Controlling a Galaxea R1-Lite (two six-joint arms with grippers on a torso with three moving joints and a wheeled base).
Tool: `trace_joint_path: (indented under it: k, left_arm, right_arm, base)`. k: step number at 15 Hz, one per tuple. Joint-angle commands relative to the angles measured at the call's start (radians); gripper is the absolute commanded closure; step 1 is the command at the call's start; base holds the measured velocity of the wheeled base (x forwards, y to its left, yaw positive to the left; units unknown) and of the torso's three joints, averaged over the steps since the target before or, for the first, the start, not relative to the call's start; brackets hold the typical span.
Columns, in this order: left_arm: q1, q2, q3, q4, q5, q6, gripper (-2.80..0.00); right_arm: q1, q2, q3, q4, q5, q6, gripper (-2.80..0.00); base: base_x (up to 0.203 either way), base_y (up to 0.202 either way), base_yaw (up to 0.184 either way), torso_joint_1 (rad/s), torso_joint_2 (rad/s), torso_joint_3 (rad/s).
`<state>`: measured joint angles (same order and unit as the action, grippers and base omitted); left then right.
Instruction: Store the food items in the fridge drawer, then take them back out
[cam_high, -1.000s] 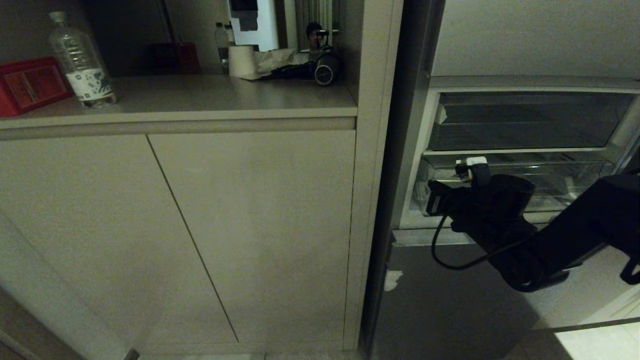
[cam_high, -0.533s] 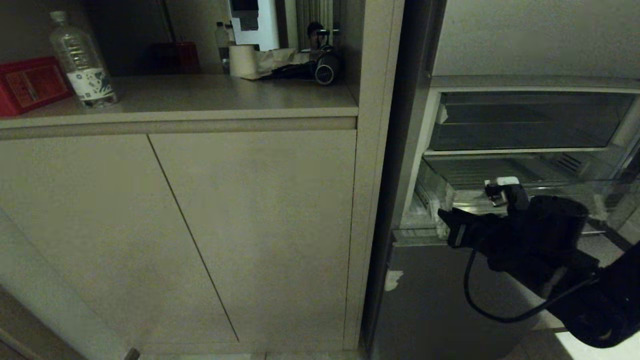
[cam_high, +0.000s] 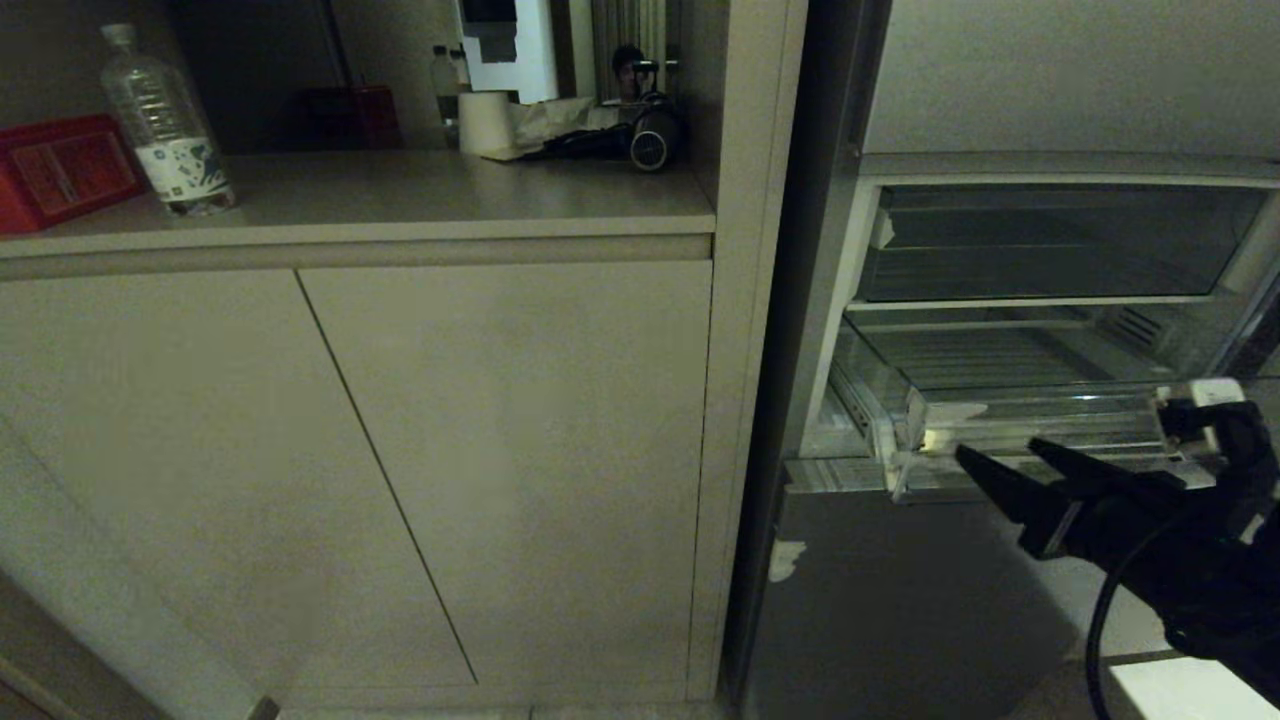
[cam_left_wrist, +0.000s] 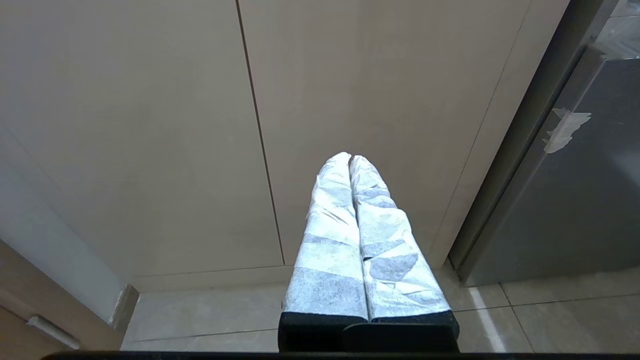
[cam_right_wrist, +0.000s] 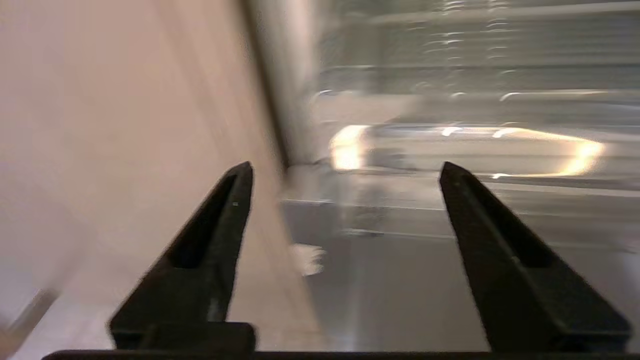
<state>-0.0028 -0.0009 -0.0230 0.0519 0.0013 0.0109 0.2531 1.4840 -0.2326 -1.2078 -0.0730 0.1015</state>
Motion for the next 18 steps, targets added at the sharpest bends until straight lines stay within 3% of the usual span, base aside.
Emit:
trace_joint_path:
  k: [1,6,9,12,16,18]
  left_arm:
    - [0.0,0.001,0.0,0.0,0.0,0.0,0.0]
    - [0.0,0.001,0.0,0.0,0.0,0.0,0.0]
    - [0.0,0.001,0.0,0.0,0.0,0.0,0.0]
    - [-0.001,0.001,0.0,0.0,0.0,0.0,0.0]
    - [0.0,0.001,0.001,0.0,0.0,0.0,0.0]
    - [0.0,0.001,0.0,0.0,0.0,0.0,0.0]
  right_arm:
    - [-0.063,-0.096,-0.116,0.164,-0.009,-0.001,-2.8]
    - [-0.115,-0.015,-0.6,0.722,-0.011,-0.009,-2.8]
    - [-0.134,0.173,-0.789,0.849,-0.018,-0.03,-2.8]
    - [-0.145,0.231,-0.878,1.028,-0.024,-0.066,-2.8]
    - [-0.178,0.339,-0.975,1.068,-0.037,-0.068,-2.8]
    - [-0.182,0.349,-1.016,1.161,-0.039,-0.069,-2.8]
  base:
    - [0.0,0.0,0.0,0.0,0.0,0.0]
    - [0.0,0.0,0.0,0.0,0.0,0.0]
    - [0.0,0.0,0.0,0.0,0.0,0.0]
    - [0.0,0.0,0.0,0.0,0.0,0.0]
    - [0.0,0.0,0.0,0.0,0.0,0.0]
    - [0.0,0.0,0.0,0.0,0.0,0.0]
